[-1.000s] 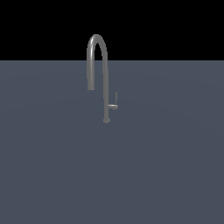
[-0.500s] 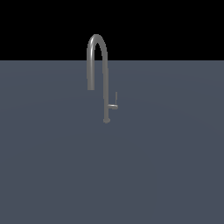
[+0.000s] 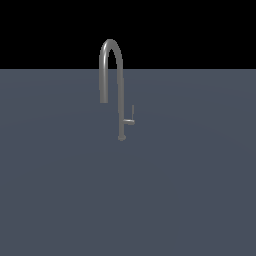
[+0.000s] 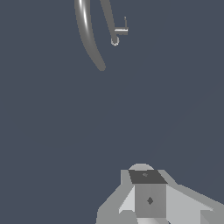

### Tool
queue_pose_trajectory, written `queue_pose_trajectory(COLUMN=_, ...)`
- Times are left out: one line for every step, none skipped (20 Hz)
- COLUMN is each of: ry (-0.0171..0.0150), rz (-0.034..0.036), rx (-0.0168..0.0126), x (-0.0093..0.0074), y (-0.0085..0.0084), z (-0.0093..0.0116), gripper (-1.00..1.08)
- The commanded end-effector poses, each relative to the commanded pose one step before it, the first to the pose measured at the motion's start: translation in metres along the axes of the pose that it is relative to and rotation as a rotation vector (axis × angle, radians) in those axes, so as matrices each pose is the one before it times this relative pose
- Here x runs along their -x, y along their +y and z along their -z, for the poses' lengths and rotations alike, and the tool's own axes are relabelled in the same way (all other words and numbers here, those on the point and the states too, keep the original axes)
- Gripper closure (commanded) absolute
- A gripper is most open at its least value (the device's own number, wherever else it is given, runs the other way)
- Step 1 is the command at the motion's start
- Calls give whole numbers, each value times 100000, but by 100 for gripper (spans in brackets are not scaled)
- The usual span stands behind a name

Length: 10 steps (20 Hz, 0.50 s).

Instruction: Turn on the faucet by rotating a designated handle.

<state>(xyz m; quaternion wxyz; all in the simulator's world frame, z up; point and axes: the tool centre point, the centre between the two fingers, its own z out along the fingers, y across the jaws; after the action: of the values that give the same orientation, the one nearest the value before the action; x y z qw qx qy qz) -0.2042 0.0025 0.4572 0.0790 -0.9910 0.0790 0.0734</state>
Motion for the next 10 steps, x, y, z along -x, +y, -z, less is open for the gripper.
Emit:
queue_pose_trajectory(ry=-2934, rz=-3875, rx=-3761, x=-1411, y=-287, z=-251, gripper=108)
queue_pose_trajectory(ry=-1269, rz=-1674, rx=-1657, x=-612, y=-133, z=-98, gripper=108)
queue_pose_trajectory(ry=-1279, rz=-1687, rx=-1672, x=-618, y=-133, z=-98, gripper=108)
queue_pose_trajectory(ry=-1288, rz=-1699, rx=-1686, x=-623, y=-134, z=-99, gripper=108)
queue_pose_trajectory(ry=-1297, rz=-1710, rx=-1700, x=-627, y=-136, z=-99, gripper=108)
queue_pose_trajectory(ry=-1306, rz=-1722, rx=-1714, x=-632, y=-136, z=-99, gripper=108)
queue_pose_trajectory(ry=-1315, rz=-1733, rx=-1729, x=-637, y=-137, z=-99, gripper=108)
queue_pose_trajectory(ry=-1324, rz=-1744, rx=-1743, x=-641, y=-138, z=-100, gripper=108)
queue_pose_trajectory(ry=-1332, rz=-1754, rx=-1756, x=-645, y=-140, z=-100, gripper=108)
queue_pose_trajectory(ry=-1341, rz=-1764, rx=-1771, x=-650, y=-140, z=-100, gripper=108)
